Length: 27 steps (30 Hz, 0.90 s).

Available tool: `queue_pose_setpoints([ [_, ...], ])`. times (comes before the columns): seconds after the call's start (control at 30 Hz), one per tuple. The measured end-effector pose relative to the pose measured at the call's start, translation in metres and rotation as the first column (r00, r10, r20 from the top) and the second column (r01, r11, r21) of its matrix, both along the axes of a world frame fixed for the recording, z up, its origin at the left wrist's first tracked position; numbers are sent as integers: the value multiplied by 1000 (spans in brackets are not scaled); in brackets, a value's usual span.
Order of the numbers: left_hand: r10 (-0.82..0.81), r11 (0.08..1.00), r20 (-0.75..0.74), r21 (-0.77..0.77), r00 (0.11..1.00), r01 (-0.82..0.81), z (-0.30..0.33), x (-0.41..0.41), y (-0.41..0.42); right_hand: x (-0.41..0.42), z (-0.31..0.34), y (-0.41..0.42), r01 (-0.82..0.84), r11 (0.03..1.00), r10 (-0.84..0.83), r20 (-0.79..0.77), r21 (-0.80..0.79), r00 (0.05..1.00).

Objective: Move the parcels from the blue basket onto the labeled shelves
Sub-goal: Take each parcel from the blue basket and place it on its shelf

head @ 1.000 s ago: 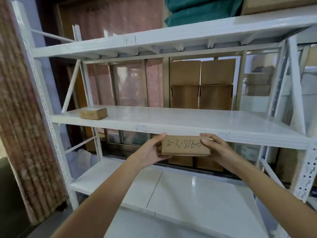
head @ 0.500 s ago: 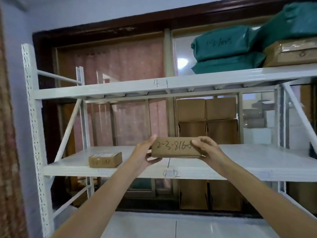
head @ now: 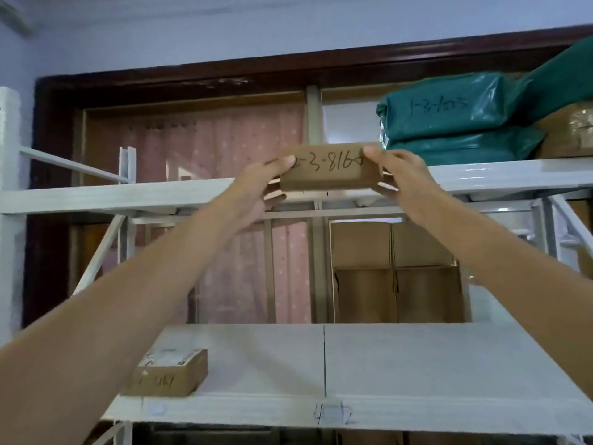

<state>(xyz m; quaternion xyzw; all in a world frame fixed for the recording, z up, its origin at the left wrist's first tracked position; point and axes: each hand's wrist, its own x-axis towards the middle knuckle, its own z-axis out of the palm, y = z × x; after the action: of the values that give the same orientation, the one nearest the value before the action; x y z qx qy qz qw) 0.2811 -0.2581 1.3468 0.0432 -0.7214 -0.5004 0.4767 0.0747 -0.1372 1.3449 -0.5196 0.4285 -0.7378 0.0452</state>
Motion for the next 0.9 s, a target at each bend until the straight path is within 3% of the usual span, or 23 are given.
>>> queue_pose_setpoints([
  [0.27,137,979,-44,-145,990,-142,78,-32,-47,-17,85,-42,137,990,-139,-126,-25,982],
  [0.47,168,963,27,-216,985,-158,79,-47,-98,-29,83,-70,279,952,-235,-283,124,930],
  [0.67,374,863,129,-411,918,-294,83,-38,-118,-33,79,-81,389,907,-300,-400,160,866],
  [0.9,431,830,192,-468,882,-304,82,-39,-119,-36,77,-84,483,852,-348,-471,201,811],
])
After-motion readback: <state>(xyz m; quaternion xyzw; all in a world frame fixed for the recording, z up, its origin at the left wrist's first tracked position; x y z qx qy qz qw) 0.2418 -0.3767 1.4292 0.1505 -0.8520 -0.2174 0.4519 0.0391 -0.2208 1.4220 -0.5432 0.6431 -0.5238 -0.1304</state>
